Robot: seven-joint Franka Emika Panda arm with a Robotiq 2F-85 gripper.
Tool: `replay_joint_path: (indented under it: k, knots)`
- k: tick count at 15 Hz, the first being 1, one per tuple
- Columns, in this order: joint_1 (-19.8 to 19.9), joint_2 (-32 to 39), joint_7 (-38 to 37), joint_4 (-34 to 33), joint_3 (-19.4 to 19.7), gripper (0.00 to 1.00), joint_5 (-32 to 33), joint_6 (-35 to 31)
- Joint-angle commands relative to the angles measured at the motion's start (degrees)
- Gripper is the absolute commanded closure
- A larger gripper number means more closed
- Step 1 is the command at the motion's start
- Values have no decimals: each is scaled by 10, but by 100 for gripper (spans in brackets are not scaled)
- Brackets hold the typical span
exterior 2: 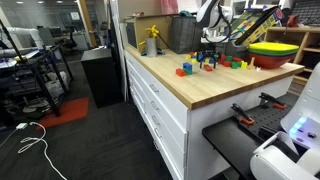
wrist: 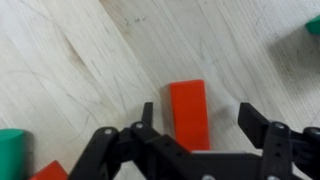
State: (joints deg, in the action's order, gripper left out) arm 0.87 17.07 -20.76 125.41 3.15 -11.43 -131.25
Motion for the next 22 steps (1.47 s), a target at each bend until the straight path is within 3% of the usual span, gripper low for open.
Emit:
replay_joint_path:
  k: [1,7,10,18,22]
  knots:
    - [5,-2,-11,2,2,44,-26,-7]
    - [0,-22,-15,8,4,91,-18,-4]
    - [-12,-44,-24,28,4,92,2,-2]
    - [-39,-172,-43,158,-16,92,48,6]
    - [-40,-235,-2,215,-41,92,36,1]
